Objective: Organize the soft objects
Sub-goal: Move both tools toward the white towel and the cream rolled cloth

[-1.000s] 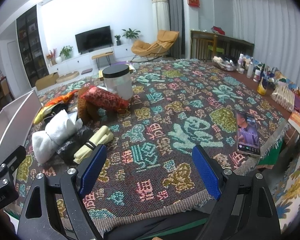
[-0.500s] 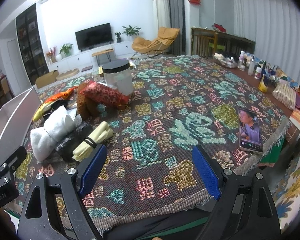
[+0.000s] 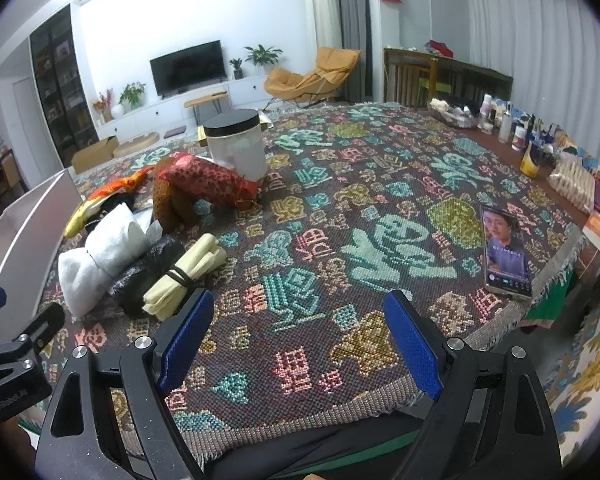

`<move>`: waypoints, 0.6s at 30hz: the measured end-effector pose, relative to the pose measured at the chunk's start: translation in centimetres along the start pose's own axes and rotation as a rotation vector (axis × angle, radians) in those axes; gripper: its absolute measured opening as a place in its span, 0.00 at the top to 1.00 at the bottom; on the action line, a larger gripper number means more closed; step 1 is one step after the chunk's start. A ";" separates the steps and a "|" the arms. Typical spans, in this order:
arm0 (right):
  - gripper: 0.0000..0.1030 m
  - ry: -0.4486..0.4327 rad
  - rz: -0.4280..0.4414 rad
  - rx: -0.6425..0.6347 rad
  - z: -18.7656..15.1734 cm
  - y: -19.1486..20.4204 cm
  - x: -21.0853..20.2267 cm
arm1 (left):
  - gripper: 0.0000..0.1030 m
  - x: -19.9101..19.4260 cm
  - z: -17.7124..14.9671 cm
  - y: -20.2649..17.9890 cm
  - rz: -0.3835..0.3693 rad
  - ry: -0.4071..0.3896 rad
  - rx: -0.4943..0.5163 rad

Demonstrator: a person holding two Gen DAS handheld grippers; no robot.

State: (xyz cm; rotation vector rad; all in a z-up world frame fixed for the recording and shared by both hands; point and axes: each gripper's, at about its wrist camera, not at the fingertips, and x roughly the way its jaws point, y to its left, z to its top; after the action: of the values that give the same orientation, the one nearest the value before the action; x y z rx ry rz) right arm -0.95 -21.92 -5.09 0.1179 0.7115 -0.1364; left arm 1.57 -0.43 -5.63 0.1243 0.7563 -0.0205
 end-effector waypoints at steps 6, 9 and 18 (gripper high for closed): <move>0.14 0.009 0.007 0.000 -0.2 0.1 0.2 | 0.00 4.0 -1.3 0.6 0.002 0.154 -0.023; 0.14 0.016 0.009 0.000 -0.3 0.1 0.4 | 0.00 5.9 -1.9 1.0 -0.005 0.218 -0.045; 0.14 0.084 0.059 0.030 -1.6 0.0 2.7 | 0.00 9.1 -3.1 1.8 -0.006 0.315 -0.078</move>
State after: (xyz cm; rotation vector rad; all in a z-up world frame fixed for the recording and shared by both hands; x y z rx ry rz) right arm 0.02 -21.93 -8.09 0.1741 0.7893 -0.0860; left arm 6.19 2.02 -13.88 0.0512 1.0704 0.0235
